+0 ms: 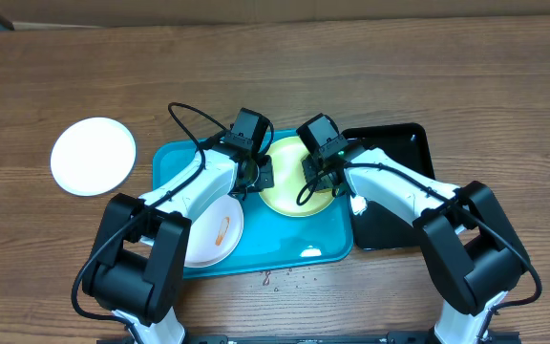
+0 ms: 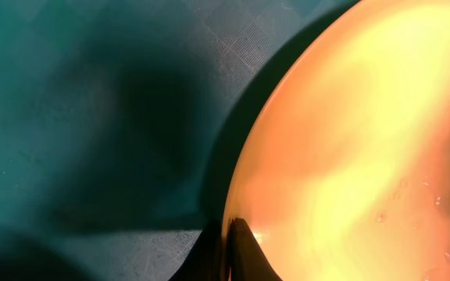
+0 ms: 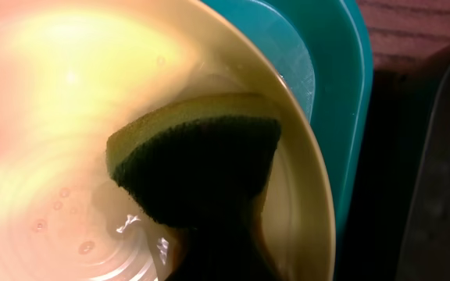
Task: Clean dirty plates on tray and stack at the side
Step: 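Scrub the yellow plate with the sponge while the left gripper holds it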
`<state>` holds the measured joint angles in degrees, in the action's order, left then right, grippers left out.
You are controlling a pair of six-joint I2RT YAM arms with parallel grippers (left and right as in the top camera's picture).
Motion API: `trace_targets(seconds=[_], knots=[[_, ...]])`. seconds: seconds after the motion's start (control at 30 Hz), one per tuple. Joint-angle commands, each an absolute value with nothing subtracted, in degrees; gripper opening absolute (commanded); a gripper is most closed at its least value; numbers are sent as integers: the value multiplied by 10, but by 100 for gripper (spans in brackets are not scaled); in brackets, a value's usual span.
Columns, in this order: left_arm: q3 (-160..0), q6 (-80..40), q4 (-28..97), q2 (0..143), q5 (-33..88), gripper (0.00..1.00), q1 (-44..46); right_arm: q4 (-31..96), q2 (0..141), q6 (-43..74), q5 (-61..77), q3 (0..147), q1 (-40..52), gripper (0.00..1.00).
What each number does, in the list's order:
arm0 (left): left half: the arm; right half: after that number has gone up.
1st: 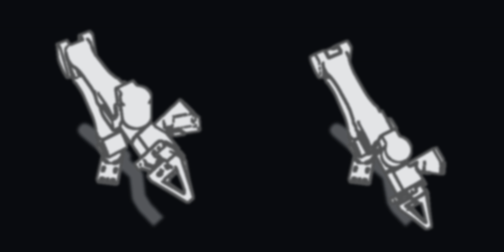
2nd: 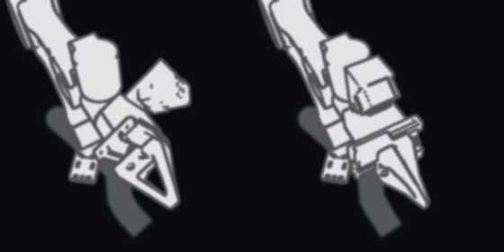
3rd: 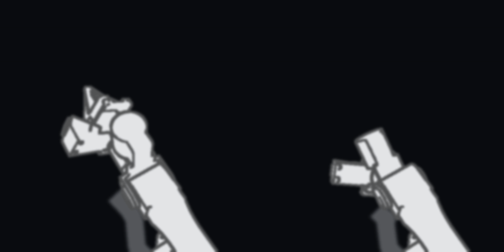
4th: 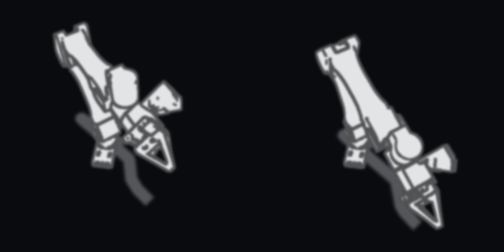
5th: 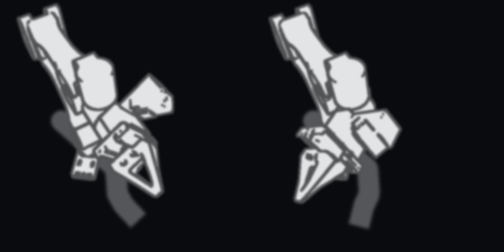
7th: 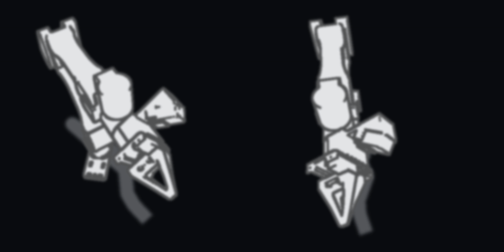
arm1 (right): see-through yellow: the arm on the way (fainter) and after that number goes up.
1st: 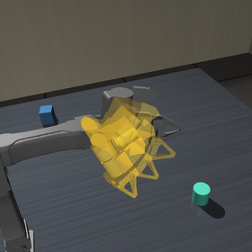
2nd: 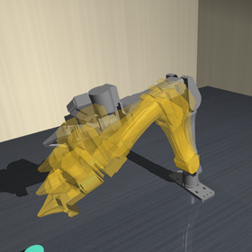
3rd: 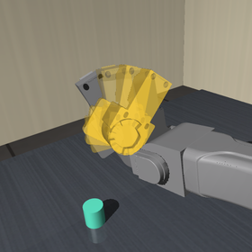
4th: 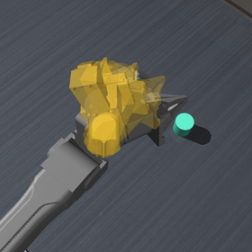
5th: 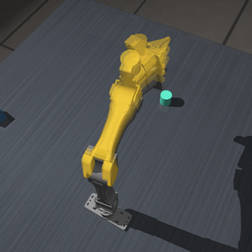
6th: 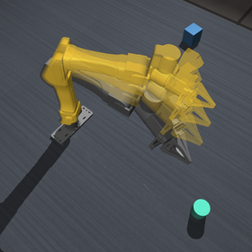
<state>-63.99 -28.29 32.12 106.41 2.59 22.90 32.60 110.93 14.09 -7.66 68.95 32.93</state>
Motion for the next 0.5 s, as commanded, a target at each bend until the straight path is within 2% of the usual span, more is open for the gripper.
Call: trace_targets(seconds=[0.0, 0.47], knots=[[-621, -268, 331, 1084, 30, 4, 234, 325, 1152, 177, -2, 681, 328, 4], [-621, -268, 331, 1084, 30, 4, 234, 310, 1154, 171, 251, 698, 319, 4]])
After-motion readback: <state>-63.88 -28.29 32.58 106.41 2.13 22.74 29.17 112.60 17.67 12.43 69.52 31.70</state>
